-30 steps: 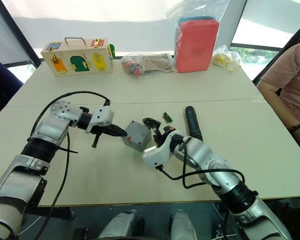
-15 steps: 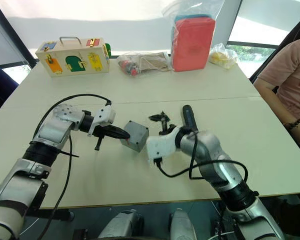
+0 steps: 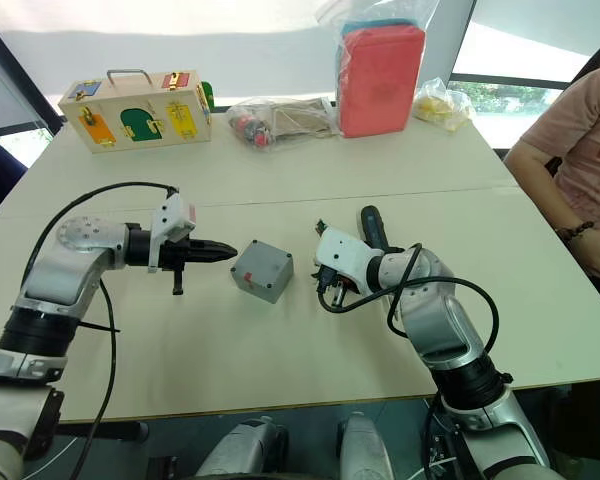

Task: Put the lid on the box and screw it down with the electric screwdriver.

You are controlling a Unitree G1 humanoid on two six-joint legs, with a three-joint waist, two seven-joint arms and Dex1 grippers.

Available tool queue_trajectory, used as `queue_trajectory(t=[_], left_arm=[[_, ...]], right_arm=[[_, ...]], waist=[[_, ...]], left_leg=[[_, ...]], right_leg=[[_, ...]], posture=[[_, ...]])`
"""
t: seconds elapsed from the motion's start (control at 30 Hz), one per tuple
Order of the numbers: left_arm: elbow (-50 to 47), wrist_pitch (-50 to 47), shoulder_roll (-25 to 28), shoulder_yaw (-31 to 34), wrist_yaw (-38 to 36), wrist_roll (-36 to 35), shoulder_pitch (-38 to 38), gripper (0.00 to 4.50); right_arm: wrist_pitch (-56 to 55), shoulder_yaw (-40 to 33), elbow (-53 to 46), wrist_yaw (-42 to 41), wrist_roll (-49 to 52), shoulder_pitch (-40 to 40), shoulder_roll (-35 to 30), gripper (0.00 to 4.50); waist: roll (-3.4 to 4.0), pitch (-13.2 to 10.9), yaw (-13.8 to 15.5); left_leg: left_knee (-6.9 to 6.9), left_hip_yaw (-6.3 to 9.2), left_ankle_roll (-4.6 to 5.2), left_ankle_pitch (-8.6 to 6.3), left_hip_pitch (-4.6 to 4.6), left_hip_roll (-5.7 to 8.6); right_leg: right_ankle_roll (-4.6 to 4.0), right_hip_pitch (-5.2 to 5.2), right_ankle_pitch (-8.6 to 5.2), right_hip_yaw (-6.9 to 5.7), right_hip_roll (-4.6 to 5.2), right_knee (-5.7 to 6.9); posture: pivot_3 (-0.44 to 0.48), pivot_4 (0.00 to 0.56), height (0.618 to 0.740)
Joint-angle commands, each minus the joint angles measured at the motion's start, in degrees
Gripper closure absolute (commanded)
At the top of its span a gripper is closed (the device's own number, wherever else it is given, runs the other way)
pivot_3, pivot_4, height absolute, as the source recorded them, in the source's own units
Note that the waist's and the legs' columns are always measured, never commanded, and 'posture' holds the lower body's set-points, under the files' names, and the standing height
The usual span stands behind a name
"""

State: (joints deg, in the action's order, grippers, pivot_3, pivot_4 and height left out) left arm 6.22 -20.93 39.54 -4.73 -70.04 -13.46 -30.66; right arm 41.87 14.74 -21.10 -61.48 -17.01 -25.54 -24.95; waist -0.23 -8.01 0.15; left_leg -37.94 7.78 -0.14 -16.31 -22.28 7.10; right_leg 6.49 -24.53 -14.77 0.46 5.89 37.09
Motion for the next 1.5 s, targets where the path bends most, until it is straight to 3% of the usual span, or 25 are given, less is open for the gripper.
queue_trajectory(t=[0.03, 0.4, 0.67, 1.5], left_arm=[[-1.0, 1.5, 0.7, 1.9, 2.5, 0.1, 0.8, 4.5], [2.3, 5.3, -0.8, -1.2, 5.6, 2.5, 3.1, 4.5], [1.6, 5.1, -1.7, -3.6, 4.0, 2.2, 5.0, 4.5], [-2.8, 3.4, 1.1, -1.9, 0.9, 1.6, 8.2, 4.5]], right_arm=[[0.7, 1.6, 0.9, 2.9, 2.3, -0.6, 0.9, 4.48], [2.7, 6.1, 6.5, 9.6, 6.0, -3.7, 4.6, 4.48], [2.8, 7.8, 8.4, 11.6, 8.6, -5.8, 5.3, 4.48], [1.8, 11.1, 8.7, 10.4, 11.5, -7.5, 2.9, 4.48]], waist=[[0.0, 0.0, 0.2], [-0.01, 0.0, 0.1], [0.0, 0.0, 0.0], [0.01, 0.0, -0.9]], left_leg=[[0.0, 0.0, -0.01, 0.01, -0.01, 0.0], [-0.01, 0.0, -0.02, 0.01, -0.02, 0.01], [0.0, 0.0, -0.02, 0.01, -0.03, 0.01], [0.04, 0.0, -0.01, 0.0, -0.03, 0.0]], right_leg=[[0.0, -0.01, 0.0, 0.0, 0.0, 0.0], [-0.02, -0.03, 0.01, 0.0, 0.0, -0.01], [-0.02, -0.04, 0.01, 0.0, 0.0, -0.02], [-0.02, -0.06, 0.01, 0.01, 0.0, -0.03]], posture=[[0.0, 0.15, 0.74], [0.0, 0.15, 0.74], [0.0, 0.15, 0.74], [0.0, 0.15, 0.74]])
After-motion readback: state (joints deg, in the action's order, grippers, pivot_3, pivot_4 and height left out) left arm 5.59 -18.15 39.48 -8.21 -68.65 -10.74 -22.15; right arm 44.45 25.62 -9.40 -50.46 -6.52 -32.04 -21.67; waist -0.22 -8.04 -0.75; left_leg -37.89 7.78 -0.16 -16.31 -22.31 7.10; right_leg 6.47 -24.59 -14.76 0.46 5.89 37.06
